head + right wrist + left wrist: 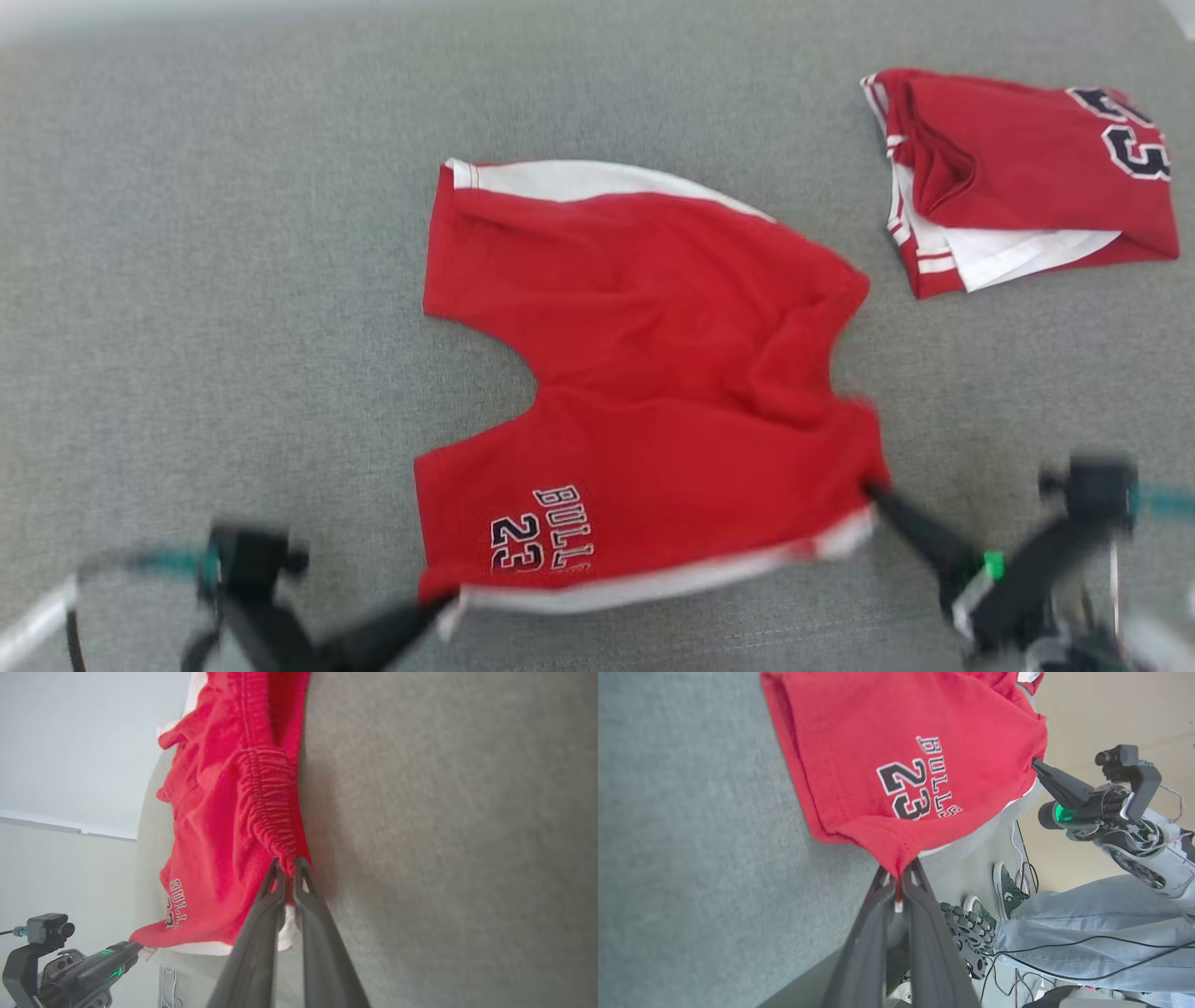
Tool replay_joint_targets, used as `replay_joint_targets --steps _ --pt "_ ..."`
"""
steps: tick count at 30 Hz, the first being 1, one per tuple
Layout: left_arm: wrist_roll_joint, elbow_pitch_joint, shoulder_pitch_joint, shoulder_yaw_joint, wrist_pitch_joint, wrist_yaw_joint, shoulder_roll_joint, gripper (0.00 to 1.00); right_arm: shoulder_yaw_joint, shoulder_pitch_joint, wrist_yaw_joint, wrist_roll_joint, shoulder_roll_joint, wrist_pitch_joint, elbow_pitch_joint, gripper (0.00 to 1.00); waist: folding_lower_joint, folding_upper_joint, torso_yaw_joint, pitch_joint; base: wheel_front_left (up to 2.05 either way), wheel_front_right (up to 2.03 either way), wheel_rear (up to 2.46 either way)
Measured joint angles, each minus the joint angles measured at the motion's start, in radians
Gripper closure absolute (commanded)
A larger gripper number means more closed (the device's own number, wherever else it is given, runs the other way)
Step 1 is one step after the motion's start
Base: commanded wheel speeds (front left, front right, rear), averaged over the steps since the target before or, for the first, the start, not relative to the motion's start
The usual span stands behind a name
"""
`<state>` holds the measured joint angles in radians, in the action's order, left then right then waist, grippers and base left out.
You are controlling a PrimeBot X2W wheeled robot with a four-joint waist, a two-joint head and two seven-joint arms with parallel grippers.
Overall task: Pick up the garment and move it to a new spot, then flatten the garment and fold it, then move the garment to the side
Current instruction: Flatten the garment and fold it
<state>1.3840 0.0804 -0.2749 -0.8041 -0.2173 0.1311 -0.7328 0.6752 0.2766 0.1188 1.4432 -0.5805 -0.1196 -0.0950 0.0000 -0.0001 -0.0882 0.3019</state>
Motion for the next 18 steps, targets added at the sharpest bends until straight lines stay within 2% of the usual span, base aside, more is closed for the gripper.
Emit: replay_joint_targets --steps 1,6,9,12,13,15,16,18 --pt "0.000 0.000 0.000 0.000 0.000 0.000 0.000 1.00 0.000 0.000 0.000 0.000 0.000 0.000 0.000 1.00 0.0000 0.0000 0.000 0.000 0.00 0.00 0.00" --pt "0.017 -0.013 -0.278 0.067 -0.119 0.000 -0.002 1.00 -0.043 0.303 -0.008 0.003 0.052 -0.088 -0.029 1.00 0.0001 0.0001 -0.005 0.049 0.00 0.00 0.00" --pt "0.046 -0.110 -0.498 0.146 -0.172 -0.010 0.033 1.00 -0.077 0.536 -0.054 0.019 0.135 -0.132 -0.104 1.00 0.0002 0.0001 -0.010 0.085 0.00 0.00 0.00" --pt "0.053 -0.252 -0.760 0.267 -0.175 -0.052 0.110 1.00 -0.175 0.783 -0.142 0.002 0.267 -0.088 -0.231 1.00 0.0004 0.0002 -0.017 0.124 0.00 0.00 0.00" --pt "0.030 -0.305 -0.833 0.325 -0.156 -0.069 0.136 1.00 -0.219 0.850 -0.156 -0.017 0.308 -0.067 -0.266 1.00 0.0005 0.0003 -0.019 0.138 0.00 0.00 0.00" --pt "-0.009 -0.401 -0.966 0.409 -0.086 -0.080 0.197 1.00 -0.292 0.973 -0.170 -0.035 0.396 0.005 -0.348 1.00 0.0004 0.0002 -0.023 0.162 0.00 0.00 0.00" --pt "-0.026 -0.438 -1.030 0.417 -0.054 -0.076 0.228 1.00 -0.308 1.033 -0.167 -0.039 0.429 0.041 -0.386 1.00 0.0004 0.0002 -0.025 0.173 0.00 0.00 0.00" --pt "-0.058 -0.501 -1.146 0.379 -0.032 -0.046 0.253 1.00 -0.322 1.156 -0.132 -0.031 0.460 0.104 -0.457 1.00 0.0007 0.0004 -0.027 0.190 0.00 0.00 0.00"
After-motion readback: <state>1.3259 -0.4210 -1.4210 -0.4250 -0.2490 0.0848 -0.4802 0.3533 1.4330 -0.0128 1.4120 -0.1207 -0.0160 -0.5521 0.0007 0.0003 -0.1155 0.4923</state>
